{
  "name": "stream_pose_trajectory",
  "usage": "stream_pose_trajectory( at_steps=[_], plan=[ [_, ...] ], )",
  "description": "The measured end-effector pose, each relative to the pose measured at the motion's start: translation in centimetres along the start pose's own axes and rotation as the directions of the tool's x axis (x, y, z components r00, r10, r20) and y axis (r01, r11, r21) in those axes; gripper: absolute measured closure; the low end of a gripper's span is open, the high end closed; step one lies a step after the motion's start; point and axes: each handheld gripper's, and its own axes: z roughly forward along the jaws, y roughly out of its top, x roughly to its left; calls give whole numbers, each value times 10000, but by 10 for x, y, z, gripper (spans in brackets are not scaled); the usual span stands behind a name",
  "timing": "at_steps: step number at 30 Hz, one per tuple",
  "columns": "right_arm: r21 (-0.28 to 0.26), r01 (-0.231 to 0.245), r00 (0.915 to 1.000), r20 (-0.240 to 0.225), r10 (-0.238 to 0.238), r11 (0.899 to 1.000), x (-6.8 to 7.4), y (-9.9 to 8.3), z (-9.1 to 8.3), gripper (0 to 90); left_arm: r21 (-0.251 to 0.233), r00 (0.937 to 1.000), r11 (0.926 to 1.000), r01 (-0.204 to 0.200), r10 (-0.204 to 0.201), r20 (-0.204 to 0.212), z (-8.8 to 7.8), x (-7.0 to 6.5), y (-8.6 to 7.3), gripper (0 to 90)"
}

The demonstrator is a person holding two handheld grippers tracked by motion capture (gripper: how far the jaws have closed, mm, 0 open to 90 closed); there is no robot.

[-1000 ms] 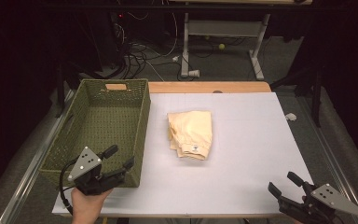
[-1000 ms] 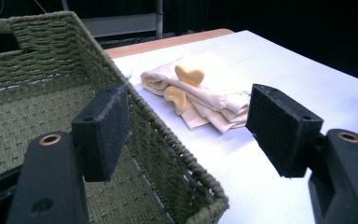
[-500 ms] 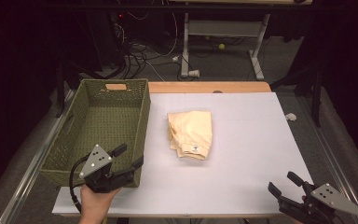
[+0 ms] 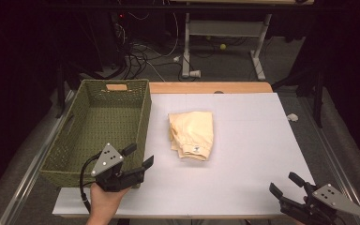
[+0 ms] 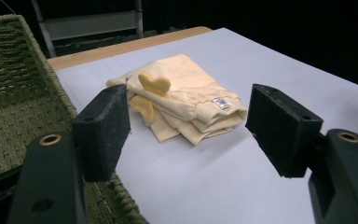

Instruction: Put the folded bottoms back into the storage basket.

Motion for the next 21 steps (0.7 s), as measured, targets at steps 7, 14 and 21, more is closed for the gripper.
stream_pose_trajectory(
  at_steps=[7,14,21],
  plan=[
    [-12,-13,10000,-23,13,10000,0,0,0,228,59,9998,10000,-69,68,171,8,-5,3,288],
    [8,9,10000,-24,-9,10000,0,0,0,229,170,9992,9998,-131,125,374,19,-10,5,288],
    [4,1,10000,-21,-1,10000,0,0,0,229,196,9985,9997,-150,140,529,27,-15,8,288]
  ],
)
